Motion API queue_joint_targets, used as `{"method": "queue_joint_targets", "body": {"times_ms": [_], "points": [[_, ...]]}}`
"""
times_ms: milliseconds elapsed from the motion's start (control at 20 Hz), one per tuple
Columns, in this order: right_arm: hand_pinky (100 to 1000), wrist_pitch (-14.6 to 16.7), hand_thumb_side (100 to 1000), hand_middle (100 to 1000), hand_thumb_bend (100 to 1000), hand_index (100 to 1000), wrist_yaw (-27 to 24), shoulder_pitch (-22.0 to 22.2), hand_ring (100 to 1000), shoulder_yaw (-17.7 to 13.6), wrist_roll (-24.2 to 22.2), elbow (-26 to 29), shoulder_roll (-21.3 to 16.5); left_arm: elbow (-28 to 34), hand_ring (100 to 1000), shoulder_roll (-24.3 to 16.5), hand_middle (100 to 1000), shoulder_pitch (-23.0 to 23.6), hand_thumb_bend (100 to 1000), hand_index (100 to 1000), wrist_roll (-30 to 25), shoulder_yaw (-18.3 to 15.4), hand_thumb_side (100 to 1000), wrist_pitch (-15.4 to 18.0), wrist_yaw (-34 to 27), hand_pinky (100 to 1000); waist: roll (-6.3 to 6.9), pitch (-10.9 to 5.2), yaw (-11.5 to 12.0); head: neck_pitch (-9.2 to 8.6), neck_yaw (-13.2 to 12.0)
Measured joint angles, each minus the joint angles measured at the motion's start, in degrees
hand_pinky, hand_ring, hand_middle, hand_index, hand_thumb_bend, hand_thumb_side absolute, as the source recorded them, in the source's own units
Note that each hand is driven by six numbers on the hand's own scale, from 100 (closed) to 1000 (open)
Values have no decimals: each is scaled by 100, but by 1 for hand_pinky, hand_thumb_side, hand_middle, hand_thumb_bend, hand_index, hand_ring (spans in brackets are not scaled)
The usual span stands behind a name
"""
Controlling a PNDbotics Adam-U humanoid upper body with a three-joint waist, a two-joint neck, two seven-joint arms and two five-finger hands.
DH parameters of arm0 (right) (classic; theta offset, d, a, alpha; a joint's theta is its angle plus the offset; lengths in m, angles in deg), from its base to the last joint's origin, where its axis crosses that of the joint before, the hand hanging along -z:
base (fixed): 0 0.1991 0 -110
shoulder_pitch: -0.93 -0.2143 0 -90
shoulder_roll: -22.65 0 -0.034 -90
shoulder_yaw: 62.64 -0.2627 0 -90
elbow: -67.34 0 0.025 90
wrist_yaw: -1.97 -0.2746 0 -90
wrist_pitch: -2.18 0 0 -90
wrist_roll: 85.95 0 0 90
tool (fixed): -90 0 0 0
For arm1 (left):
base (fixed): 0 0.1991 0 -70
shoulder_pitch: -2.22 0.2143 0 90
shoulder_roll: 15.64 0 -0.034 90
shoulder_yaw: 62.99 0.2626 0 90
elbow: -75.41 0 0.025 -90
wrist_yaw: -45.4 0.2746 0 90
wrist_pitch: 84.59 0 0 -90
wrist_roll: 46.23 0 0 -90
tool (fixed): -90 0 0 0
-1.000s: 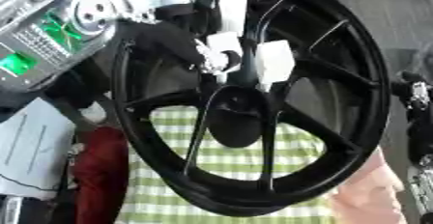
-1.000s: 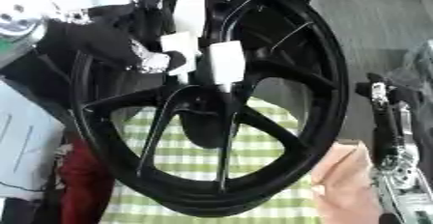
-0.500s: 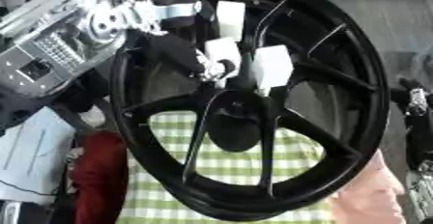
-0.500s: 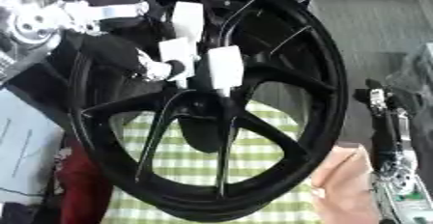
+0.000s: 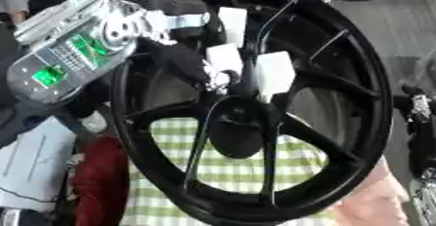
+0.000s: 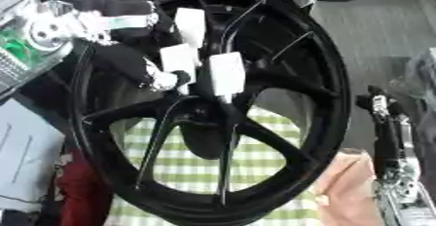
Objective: Pull the pin out of the wheel hub.
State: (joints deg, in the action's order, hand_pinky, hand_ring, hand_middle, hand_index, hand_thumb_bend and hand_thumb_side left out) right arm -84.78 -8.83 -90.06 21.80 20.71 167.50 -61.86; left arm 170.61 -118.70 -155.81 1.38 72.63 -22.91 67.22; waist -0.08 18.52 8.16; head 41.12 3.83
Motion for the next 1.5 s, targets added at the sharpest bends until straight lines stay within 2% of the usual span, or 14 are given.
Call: {"method": "queue_joint_targets", "body": {"times_ms": [200, 350, 600, 650, 800, 1100, 1350, 1500], "points": [[1000, 1, 740, 646, 100, 798, 0, 0, 780, -1, 2, 0, 12, -129, 551, 37, 569, 0, 265, 735, -54, 33, 527, 54, 39, 556, 20, 1, -6, -21, -19], [1000, 1, 744, 647, 100, 799, 0, -1, 781, -1, 2, -2, 15, -151, 525, 45, 535, 0, 156, 699, -62, 25, 457, 62, 39, 526, 20, 1, -8, -34, -21], [1000, 0, 744, 647, 100, 799, 4, -2, 781, -1, 3, -33, 17, -119, 521, 60, 531, 0, 143, 694, -23, 4, 446, 23, 31, 522, 20, 7, -6, -41, -23], [1000, 0, 741, 647, 100, 800, 4, -2, 781, -1, 3, -36, 17, -107, 463, 60, 453, 0, 100, 599, -16, 4, 139, 16, 29, 479, 20, 7, -6, -41, -23], [1000, 0, 740, 647, 100, 800, 5, 0, 781, -1, 3, -36, 17, -24, 437, 55, 414, -11, 100, 531, -12, 8, 160, 12, -60, 462, 21, 7, 1, -41, -24], [1000, -2, 746, 647, 100, 801, 5, 2, 781, -1, 6, -36, 17, 282, 400, -161, 364, -64, 100, 471, 2, -80, 160, -2, -231, 435, 26, 7, 50, -34, -24], [1000, -7, 740, 647, 100, 801, 5, 3, 780, 1, 8, -37, 16, 591, 389, -399, 351, -108, 100, 458, 28, -399, 165, -29, -337, 415, 22, 6, 70, 3, -23], [1000, -5, 735, 646, 100, 801, 5, 15, 780, -1, 7, -36, 15, 906, 384, -589, 345, -32, 100, 454, 71, -734, 172, -71, -479, 401, 13, 6, 94, 12, -15]]}}
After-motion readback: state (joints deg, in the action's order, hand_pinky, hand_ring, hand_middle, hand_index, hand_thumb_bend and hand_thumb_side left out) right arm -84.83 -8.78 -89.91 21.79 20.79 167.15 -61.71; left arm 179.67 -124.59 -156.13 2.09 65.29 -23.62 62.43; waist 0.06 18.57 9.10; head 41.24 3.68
